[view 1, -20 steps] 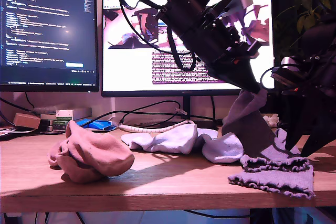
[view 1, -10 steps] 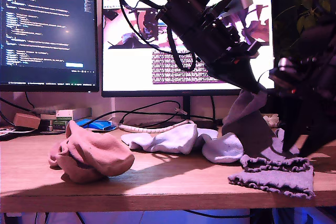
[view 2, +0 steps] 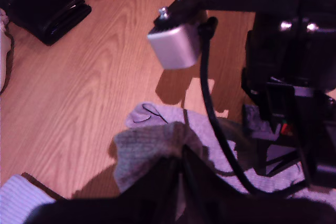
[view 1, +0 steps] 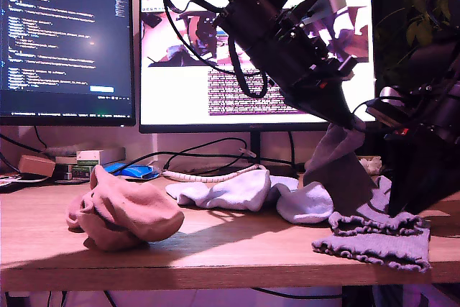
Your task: Pair up the socks based on colour and pattern, by placing them on top of one another
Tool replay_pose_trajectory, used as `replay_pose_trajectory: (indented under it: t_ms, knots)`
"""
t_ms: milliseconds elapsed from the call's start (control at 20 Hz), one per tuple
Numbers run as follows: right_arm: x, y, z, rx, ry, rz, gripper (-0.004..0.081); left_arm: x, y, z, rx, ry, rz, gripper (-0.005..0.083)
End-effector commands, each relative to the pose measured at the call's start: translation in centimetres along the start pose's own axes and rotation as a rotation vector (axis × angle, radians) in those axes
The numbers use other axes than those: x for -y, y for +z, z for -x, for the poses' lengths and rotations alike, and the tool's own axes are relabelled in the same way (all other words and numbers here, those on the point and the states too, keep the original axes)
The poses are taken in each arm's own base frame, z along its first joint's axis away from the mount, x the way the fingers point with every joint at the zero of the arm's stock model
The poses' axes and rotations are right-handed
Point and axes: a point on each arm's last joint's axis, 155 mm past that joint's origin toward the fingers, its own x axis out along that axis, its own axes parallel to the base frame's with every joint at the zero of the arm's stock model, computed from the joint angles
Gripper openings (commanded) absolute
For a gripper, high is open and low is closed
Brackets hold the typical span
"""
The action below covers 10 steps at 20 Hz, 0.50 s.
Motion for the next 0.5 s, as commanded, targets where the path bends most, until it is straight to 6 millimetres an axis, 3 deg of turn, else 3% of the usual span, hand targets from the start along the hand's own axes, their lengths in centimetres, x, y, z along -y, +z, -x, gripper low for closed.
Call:
replay_pose_trajectory:
  t_ms: [0,450]
  knots:
    - [-0.2,-0.2,-0.2,-0.012,0.008,-0.003,-0.0011,0.1,0.2,0.1,0.008,-0.001,-0.009,-0.0021]
    - [-2.7,-1.0,1.3,-0.019,0.100,-0.004,-0.0013,0.0,0.2,0.4,-0.009,-0.006,-0.032,-0.0021]
